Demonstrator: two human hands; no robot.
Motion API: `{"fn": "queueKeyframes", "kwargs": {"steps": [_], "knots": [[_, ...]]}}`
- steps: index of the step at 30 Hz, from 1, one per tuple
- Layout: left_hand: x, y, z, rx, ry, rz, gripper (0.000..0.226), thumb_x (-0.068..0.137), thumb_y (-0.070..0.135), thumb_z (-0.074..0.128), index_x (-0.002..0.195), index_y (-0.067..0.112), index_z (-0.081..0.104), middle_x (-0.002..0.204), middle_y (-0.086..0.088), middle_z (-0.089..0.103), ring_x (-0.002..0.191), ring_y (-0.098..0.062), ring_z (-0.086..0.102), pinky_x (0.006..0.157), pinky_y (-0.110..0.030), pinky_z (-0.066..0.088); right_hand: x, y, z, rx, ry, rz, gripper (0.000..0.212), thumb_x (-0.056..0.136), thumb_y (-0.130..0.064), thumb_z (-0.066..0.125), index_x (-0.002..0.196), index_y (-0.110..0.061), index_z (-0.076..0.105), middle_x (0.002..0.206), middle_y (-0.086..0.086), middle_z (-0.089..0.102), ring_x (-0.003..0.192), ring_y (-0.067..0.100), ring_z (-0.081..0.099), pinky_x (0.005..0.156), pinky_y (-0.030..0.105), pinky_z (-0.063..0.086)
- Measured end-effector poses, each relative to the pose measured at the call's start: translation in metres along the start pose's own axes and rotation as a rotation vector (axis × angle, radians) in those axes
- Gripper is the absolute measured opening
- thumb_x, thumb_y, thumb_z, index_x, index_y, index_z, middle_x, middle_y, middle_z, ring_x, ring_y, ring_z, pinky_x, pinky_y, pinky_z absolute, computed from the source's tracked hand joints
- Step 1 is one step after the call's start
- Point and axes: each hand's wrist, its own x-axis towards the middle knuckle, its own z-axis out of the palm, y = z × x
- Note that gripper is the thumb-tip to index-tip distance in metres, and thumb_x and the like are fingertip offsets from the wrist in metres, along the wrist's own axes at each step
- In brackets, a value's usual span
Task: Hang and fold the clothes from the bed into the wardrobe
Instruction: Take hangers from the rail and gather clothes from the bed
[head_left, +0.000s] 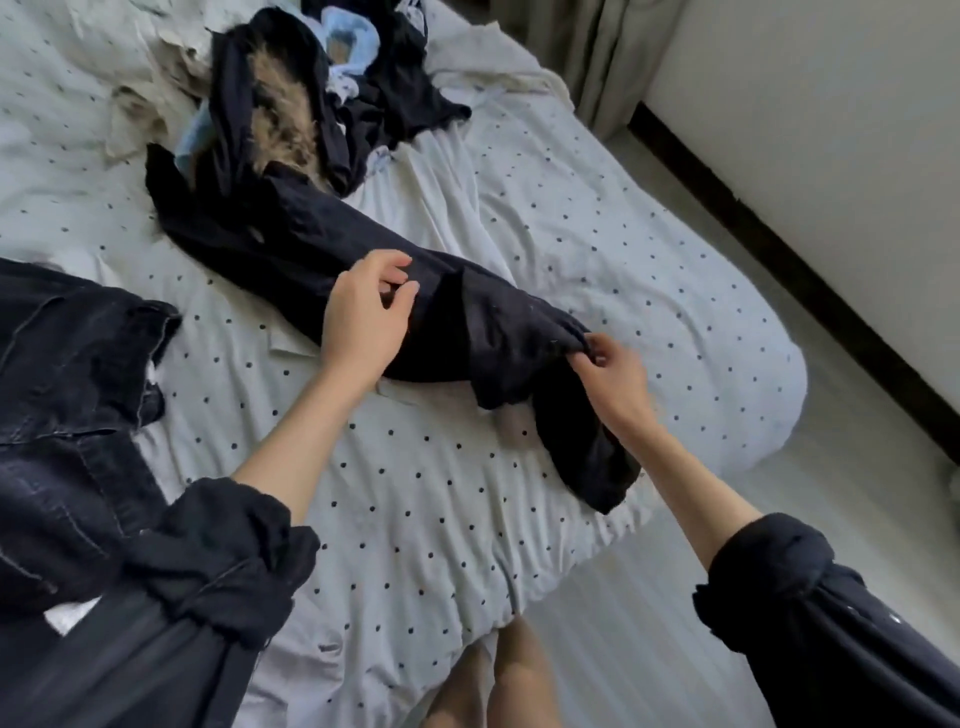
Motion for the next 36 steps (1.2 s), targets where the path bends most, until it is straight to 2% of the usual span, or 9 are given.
{"fn": "queueKeyframes", "kwargs": {"steps": [3, 9, 11, 15, 18, 22, 30, 33, 36], "knots": [[-0.011, -0.008, 0.017, 0.115, 0.043, 0.073, 0.024, 0.085, 0.004, 0.056, 0.108, 0.010, 0.061, 0.097, -0.008, 0.059, 0.091, -0.029, 0.054, 0.083, -0.031, 0.041, 0.013, -0.001, -0.013, -0.154, 0.120, 0.049, 0.039, 0.092, -0.030, 0.056, 0.127, -0.016, 0.050, 0.124, 0.002, 0.057, 0.114, 0.020, 0.054, 0.101, 0.045, 0.039], [-0.055, -0.018, 0.060, 0.403, -0.478, 0.158, 0.058, 0.089, 0.025, 0.060, 0.142, 0.017, 0.037, 0.147, -0.009, 0.033, 0.136, -0.027, 0.028, 0.110, -0.042, 0.027, -0.006, 0.030, 0.016, -0.655, -0.117, -0.115, 0.063, 0.088, -0.045, 0.056, 0.140, -0.018, 0.032, 0.136, 0.006, 0.041, 0.125, 0.028, 0.039, 0.100, 0.049, 0.034], [-0.052, -0.012, 0.071, 0.472, -0.448, 0.162, 0.071, 0.087, 0.039, 0.061, 0.146, 0.019, 0.029, 0.151, -0.010, 0.028, 0.140, -0.024, 0.022, 0.110, -0.039, 0.022, -0.003, 0.037, 0.022, -0.741, -0.124, -0.094, 0.064, 0.091, -0.039, 0.055, 0.144, -0.017, 0.027, 0.139, 0.005, 0.038, 0.128, 0.028, 0.036, 0.099, 0.047, 0.034], [-0.038, 0.014, 0.091, 0.548, -0.198, 0.250, 0.083, 0.075, 0.046, 0.071, 0.145, 0.025, 0.032, 0.141, -0.015, 0.038, 0.125, -0.031, 0.039, 0.096, -0.043, 0.036, 0.014, 0.047, 0.014, -0.546, 0.064, -0.057, 0.027, 0.093, -0.016, 0.048, 0.117, -0.012, 0.059, 0.110, 0.007, 0.059, 0.105, 0.028, 0.053, 0.089, 0.041, 0.038], [-0.025, 0.027, 0.097, 0.653, -0.192, 0.211, 0.053, 0.084, 0.041, 0.065, 0.133, 0.029, 0.048, 0.127, -0.010, 0.041, 0.113, -0.028, 0.039, 0.091, -0.037, 0.033, 0.016, 0.042, -0.008, -0.057, 0.085, 0.094, 0.017, 0.091, -0.014, 0.051, 0.078, -0.011, 0.062, 0.065, 0.000, 0.053, 0.070, 0.018, 0.048, 0.061, 0.031, 0.035], [-0.006, 0.032, 0.086, 0.506, -0.034, 0.262, 0.014, 0.086, 0.023, 0.065, 0.095, 0.014, 0.069, 0.108, -0.009, 0.051, 0.102, -0.029, 0.045, 0.080, -0.034, 0.032, 0.018, 0.032, -0.051, 0.284, 0.102, 0.222, 0.019, 0.092, -0.014, 0.052, 0.082, -0.001, 0.061, 0.073, 0.007, 0.050, 0.068, 0.015, 0.045, 0.057, 0.027, 0.033], [0.041, 0.077, 0.043, -0.204, -0.086, -0.140, 0.012, 0.100, 0.020, 0.041, 0.107, 0.015, 0.049, 0.089, 0.013, 0.052, 0.087, -0.004, 0.050, 0.064, -0.005, 0.037, 0.040, 0.011, -0.095, 0.135, 0.142, 0.071, 0.013, 0.089, -0.017, 0.060, 0.079, -0.024, 0.065, 0.082, -0.004, 0.066, 0.080, 0.016, 0.061, 0.079, 0.034, 0.050], [0.033, 0.085, 0.039, -0.079, -0.240, -0.037, 0.012, 0.100, 0.025, 0.038, 0.102, 0.016, 0.046, 0.081, 0.012, 0.051, 0.073, -0.003, 0.050, 0.059, -0.010, 0.036, 0.046, 0.011, -0.101, 0.034, 0.201, 0.060, 0.024, 0.086, -0.006, 0.051, 0.095, -0.018, 0.070, 0.097, -0.001, 0.068, 0.097, 0.018, 0.061, 0.085, 0.032, 0.049], [0.003, 0.083, 0.039, 0.123, -0.790, -0.012, 0.015, 0.096, 0.024, 0.047, 0.099, 0.015, 0.059, 0.075, 0.009, 0.057, 0.068, -0.011, 0.057, 0.067, -0.020, 0.043, 0.041, 0.014, -0.099, -0.056, -0.016, 0.105, 0.043, 0.081, 0.003, 0.041, 0.108, -0.015, 0.069, 0.101, 0.000, 0.066, 0.101, 0.017, 0.060, 0.078, 0.025, 0.046]]}}
